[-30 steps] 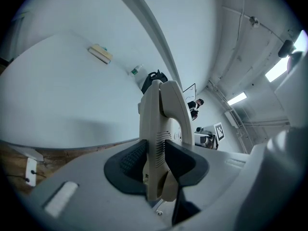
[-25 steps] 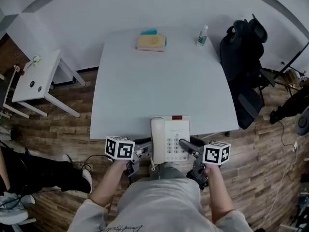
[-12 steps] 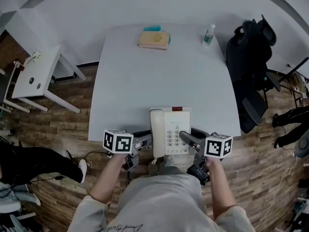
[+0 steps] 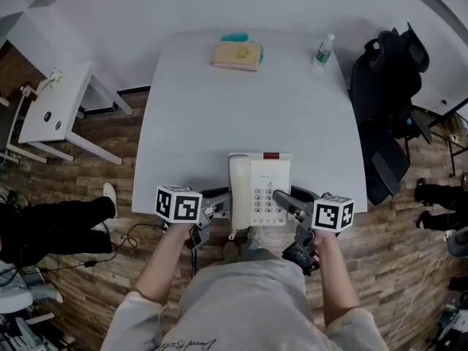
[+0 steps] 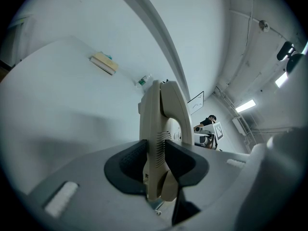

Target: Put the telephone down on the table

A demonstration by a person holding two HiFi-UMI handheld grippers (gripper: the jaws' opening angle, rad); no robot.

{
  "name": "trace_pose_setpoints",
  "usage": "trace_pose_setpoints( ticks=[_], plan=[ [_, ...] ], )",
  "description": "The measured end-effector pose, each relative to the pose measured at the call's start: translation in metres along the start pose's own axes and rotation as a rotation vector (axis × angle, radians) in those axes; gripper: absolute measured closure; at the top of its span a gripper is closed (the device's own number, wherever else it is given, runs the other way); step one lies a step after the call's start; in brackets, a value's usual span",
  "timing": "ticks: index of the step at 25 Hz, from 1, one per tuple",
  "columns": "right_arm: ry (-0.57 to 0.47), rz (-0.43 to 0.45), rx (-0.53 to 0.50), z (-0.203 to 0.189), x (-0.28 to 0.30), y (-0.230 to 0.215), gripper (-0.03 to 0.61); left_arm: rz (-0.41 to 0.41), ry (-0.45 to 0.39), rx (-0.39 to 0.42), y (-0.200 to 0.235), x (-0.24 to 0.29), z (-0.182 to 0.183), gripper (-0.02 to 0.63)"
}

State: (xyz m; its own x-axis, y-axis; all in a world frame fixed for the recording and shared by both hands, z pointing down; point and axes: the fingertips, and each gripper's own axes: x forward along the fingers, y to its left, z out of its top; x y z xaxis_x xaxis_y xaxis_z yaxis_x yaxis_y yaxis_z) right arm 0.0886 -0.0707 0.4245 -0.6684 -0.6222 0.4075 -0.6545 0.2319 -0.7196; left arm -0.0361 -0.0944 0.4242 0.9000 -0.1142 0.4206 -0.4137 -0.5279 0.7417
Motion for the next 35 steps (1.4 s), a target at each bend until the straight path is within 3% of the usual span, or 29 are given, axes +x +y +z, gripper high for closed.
trace_pose_setpoints(
  ticks=[35],
  plan=[
    [0.05,0.031,0.054,0.043,0.053,-0.066,0.353,0.047,0.019,-0.046,0.062,0.047,0.043,0.48]
  ],
)
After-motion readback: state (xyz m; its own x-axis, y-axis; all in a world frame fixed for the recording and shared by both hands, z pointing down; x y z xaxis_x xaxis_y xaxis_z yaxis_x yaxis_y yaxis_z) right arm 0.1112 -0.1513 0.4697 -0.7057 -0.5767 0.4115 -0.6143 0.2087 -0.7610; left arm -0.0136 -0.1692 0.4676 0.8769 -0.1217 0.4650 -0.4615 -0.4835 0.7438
